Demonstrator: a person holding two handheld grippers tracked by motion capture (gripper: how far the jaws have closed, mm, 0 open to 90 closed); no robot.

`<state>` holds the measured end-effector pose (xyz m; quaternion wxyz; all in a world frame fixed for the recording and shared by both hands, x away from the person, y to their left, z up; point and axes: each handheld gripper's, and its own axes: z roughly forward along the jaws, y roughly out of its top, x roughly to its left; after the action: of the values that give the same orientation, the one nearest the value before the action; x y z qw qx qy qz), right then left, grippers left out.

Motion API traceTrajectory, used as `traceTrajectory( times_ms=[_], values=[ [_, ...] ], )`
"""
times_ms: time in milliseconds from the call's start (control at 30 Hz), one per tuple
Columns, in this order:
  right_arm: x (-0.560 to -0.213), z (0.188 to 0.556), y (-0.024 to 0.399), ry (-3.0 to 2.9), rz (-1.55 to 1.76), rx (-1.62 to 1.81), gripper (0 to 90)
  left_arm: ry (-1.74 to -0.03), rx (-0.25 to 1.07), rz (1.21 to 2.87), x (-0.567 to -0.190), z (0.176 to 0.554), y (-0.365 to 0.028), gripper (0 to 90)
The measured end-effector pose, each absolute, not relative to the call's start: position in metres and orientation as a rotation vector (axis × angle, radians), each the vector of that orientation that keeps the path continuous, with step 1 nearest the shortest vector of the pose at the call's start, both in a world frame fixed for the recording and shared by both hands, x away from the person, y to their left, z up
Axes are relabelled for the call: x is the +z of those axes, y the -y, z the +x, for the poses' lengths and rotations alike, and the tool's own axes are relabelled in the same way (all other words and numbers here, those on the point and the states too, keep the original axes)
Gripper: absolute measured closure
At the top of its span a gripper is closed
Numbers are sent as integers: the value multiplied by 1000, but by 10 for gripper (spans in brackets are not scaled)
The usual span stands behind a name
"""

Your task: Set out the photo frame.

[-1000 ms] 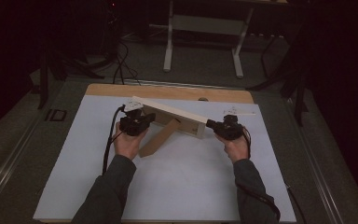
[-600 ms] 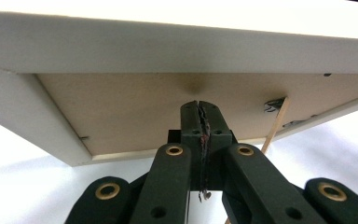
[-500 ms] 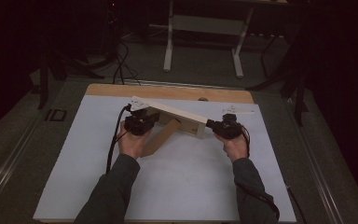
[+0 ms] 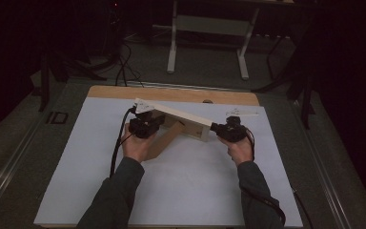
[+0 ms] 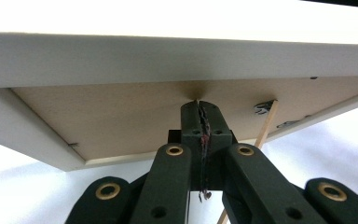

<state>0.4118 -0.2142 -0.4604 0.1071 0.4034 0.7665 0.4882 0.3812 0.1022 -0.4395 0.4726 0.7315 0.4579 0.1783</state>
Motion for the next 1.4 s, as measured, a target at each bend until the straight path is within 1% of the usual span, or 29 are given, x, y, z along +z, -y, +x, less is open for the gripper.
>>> traceTrajectory(
  times_ms=[467, 800, 1400],
  values=[
    [-458, 410, 212, -2288, 1153, 1425, 898, -1081, 444, 1808, -432, 380, -93, 900],
    [-453, 410, 206, -2301, 1121, 1428, 898, -1074, 416, 1797, -430, 380, -88, 900],
    [-445, 404, 199, -2320, 1072, 1442, 898, -1046, 402, 1835, -429, 378, -76, 900]
  ],
)
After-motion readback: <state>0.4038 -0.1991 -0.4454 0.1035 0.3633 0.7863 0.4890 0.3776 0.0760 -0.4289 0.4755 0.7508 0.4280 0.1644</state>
